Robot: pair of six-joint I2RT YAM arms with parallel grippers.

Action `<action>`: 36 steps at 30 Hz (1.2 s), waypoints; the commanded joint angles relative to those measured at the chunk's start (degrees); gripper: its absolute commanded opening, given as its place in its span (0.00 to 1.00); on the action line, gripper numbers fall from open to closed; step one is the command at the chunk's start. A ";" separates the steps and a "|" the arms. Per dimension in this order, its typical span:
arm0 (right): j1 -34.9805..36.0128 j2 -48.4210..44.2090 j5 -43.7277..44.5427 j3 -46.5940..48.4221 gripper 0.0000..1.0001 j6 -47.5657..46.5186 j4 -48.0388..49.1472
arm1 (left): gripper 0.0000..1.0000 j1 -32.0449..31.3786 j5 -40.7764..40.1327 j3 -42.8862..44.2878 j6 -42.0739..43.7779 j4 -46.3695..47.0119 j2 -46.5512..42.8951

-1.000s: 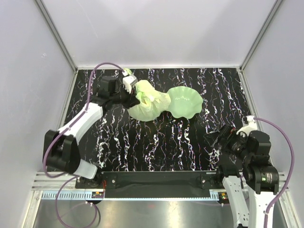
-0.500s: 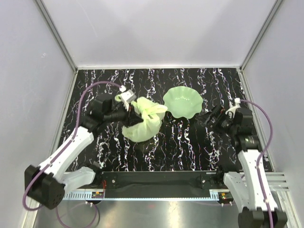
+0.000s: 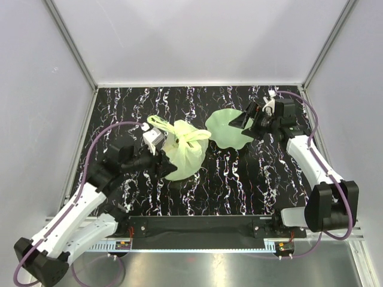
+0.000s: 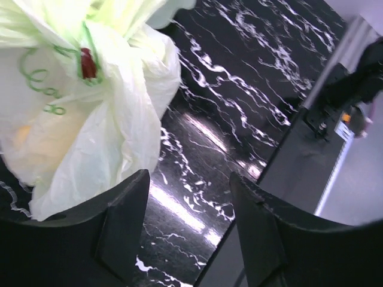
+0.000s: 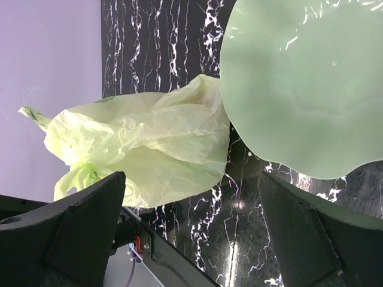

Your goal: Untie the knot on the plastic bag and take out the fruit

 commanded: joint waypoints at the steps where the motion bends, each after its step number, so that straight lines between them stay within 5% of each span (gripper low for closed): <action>1: 0.26 0.08 0.82 2.03 1.00 -2.07 1.24 | 0.64 -3.02 -17.31 0.35 -3.71 3.47 -2.83; 7: 1.67 3.33 0.91 5.89 1.00 -3.21 -1.30 | 0.91 -6.44 -24.43 1.75 -5.74 8.83 4.88; 16: 2.55 5.62 0.82 8.45 1.00 -3.66 -1.58 | 0.92 -12.51 -31.91 7.99 -5.21 9.45 15.36; 20: 3.34 9.31 -0.06 12.11 1.00 -3.04 -1.83 | 0.59 -12.95 -33.87 9.14 -4.60 8.75 20.28; 21: 4.12 11.40 -0.76 15.27 1.00 -3.65 -3.75 | 0.35 -13.57 -33.26 8.18 -4.33 9.45 20.72; 23: 5.18 13.44 -1.64 18.78 1.00 -4.79 -6.39 | 0.21 -14.27 -31.85 6.51 -3.46 10.77 19.86; 24: 6.32 14.32 -2.34 20.38 1.00 -5.58 -7.71 | 0.00 -14.62 -31.76 5.55 -3.10 11.21 18.63; 36: 14.66 23.37 -13.77 31.12 1.00 -9.54 -18.17 | 0.00 -15.24 -24.73 2.55 3.40 6.29 13.52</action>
